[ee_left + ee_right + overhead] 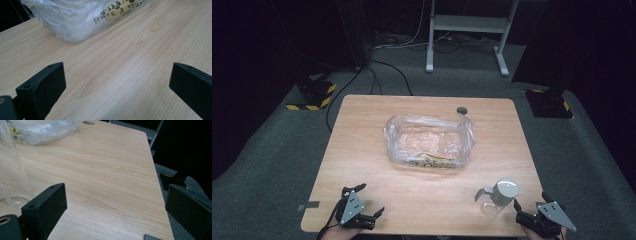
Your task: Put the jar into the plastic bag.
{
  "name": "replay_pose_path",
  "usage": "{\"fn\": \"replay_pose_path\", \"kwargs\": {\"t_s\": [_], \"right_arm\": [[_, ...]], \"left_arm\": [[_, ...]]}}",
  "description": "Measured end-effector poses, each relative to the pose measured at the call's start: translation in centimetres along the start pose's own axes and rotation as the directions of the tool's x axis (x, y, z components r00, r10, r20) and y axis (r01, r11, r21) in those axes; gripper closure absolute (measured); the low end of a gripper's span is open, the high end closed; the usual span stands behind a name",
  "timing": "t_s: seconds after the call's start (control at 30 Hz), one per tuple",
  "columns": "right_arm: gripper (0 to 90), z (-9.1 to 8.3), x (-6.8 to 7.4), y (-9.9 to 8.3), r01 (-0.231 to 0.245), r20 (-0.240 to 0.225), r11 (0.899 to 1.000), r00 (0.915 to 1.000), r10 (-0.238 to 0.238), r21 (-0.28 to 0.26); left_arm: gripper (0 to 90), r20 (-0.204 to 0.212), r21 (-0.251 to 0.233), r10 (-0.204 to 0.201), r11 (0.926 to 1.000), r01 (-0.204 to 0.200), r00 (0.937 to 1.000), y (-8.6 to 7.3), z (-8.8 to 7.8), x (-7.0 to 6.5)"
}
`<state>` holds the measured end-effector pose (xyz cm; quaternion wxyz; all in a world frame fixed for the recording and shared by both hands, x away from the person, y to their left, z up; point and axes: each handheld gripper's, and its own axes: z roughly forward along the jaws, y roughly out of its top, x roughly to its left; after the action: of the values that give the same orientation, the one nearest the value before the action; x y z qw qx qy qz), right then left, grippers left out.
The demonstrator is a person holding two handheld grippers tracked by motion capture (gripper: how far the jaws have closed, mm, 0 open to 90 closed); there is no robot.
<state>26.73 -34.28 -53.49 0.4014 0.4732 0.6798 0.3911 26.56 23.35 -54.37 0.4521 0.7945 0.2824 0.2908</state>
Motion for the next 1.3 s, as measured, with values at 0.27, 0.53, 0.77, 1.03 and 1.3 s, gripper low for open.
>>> {"fn": "replay_pose_path", "kwargs": {"t_s": [0.27, 0.53, 0.77, 1.03, 1.3], "right_arm": [[3.5, 0.0, 0.0, -0.2, -0.005, -0.016, 1.0, 0.9999, 0.005, 0.001], [3.3, 0.0, 0.2, -0.2, -0.007, -0.017, 1.0, 0.9998, 0.007, -0.004], [3.2, -0.1, 0.2, -0.2, -0.019, -0.016, 1.0, 0.9997, 0.019, -0.015], [3.9, -0.5, -0.2, 0.0, -0.036, -0.009, 0.999, 0.9993, 0.035, -0.03], [3.7, -1.2, -0.3, 0.7, -0.04, -0.01, 0.998, 0.9992, 0.04, -0.052]], "left_arm": [[1.2, -0.005, 0.001, -0.002, 1.0, 0.002, 1.0, 0.0, 0.0, 0.0], [1.3, -0.003, -0.001, 0.001, 1.0, -0.001, 1.0, 0.0, -0.1, 0.0], [1.2, -0.001, -0.006, -0.002, 1.0, 0.002, 1.0, 0.0, -0.1, 0.0], [1.2, 0.002, -0.008, -0.006, 0.9999, 0.006, 1.0, -0.1, -0.1, 0.1], [1.2, 0.002, -0.006, 0.002, 1.0, -0.002, 1.0, -0.1, -0.1, 0.0]]}}
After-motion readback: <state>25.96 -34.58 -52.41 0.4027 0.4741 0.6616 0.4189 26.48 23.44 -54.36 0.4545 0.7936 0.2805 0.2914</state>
